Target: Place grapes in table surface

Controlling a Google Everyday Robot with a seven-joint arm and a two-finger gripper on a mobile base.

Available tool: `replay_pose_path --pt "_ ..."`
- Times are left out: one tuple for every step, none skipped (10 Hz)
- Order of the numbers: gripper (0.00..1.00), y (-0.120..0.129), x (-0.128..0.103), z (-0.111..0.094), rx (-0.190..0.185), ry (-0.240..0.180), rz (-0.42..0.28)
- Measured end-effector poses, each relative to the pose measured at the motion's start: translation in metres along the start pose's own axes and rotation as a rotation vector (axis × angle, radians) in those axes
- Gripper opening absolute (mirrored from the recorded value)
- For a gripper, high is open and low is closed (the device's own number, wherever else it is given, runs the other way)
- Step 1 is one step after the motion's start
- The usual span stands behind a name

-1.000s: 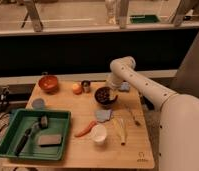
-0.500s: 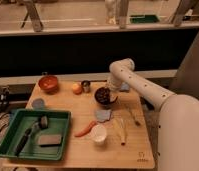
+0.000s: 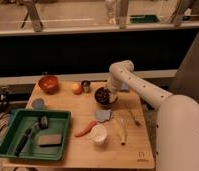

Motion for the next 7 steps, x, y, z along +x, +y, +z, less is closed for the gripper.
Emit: replay_pose_path --pt "0.68 0.0 0.0 0.003 -0.002 -0.002 -0.001" --pt "0.68 0.0 0.001 0.006 -0.005 -0.004 -0.002" --pt "0.68 0.0 0.001 0.01 -0.007 -0.006 -0.003" --pt "0.68 0.0 0.001 0.012 -0.008 -0.007 -0.004" --pt "0.68 0.0 0.001 0.015 -0.011 -0.008 -0.005" --pt "0.68 0.0 0.001 0.017 -0.013 -0.009 -0.007" --pt "0.68 0.0 0.0 0.019 -0.015 -0.009 -0.009"
